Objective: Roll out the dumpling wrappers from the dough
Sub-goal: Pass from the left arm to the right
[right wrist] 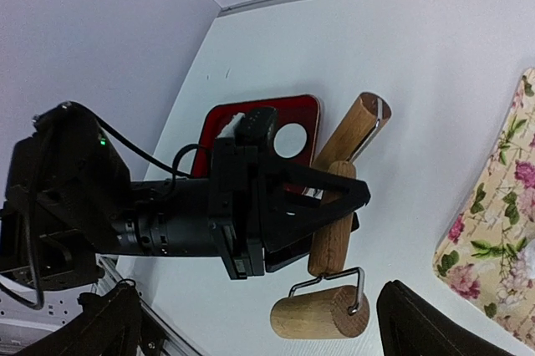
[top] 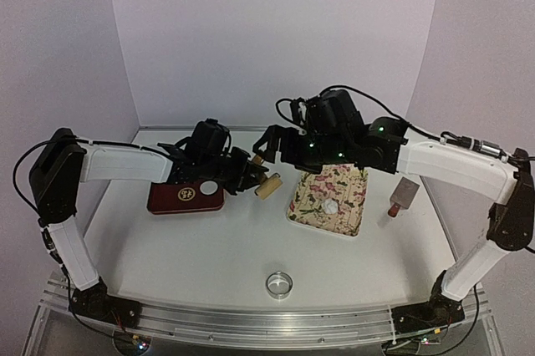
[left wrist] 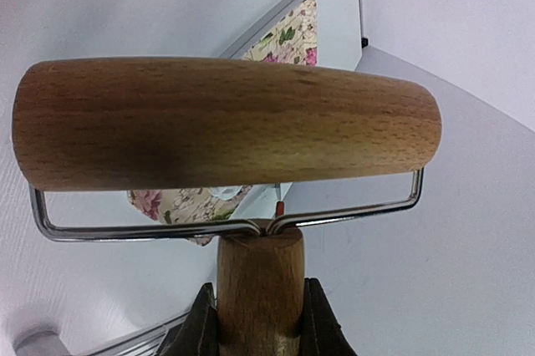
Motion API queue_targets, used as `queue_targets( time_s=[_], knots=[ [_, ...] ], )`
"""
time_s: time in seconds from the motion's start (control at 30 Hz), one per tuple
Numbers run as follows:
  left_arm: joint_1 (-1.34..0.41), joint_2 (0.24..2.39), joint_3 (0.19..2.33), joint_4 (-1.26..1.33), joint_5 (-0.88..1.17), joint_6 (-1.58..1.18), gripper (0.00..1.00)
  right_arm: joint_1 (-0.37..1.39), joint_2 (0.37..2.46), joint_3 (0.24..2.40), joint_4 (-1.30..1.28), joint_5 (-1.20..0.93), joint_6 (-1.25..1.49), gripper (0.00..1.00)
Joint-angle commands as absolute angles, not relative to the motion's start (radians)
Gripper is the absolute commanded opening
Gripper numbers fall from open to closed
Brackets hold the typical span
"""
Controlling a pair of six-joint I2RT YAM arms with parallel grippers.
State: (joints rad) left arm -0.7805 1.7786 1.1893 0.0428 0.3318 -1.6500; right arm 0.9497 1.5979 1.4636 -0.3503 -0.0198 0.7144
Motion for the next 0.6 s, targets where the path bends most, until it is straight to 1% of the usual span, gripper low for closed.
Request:
queue_targets(
  time_s=[0.0,0.13,0.3,0.37,0.47,0.57],
  knots=[
    [-0.795,1.698,1.212,0.126,0.237,-1.794,0.00,0.952,1.634,1.477,-0.314,0.025,0.779,0.97],
    [-0.806,1.662,1.192,0.115,0.162,-1.834,0.00,0.952,1.630,1.447,-0.339,0.093,0.845,0.97],
    [-0.814,1.637,1.177,0.127,0.106,-1.885,0.00,0.952,1.676,1.464,-0.341,0.030,0.839,0.96],
    [-0.816,1.633,1.184,0.130,0.096,-1.894,0.00,0.952,1.700,1.482,-0.341,0.009,0.834,0.91],
    [-0.816,1.630,1.195,0.125,0.080,-1.903,0.00,0.952,1.726,1.511,-0.339,-0.019,0.811,0.79],
    [-0.817,1.632,1.193,0.127,0.075,-1.921,0.00,0.952,1.735,1.523,-0.334,-0.044,0.805,0.70]
  ],
)
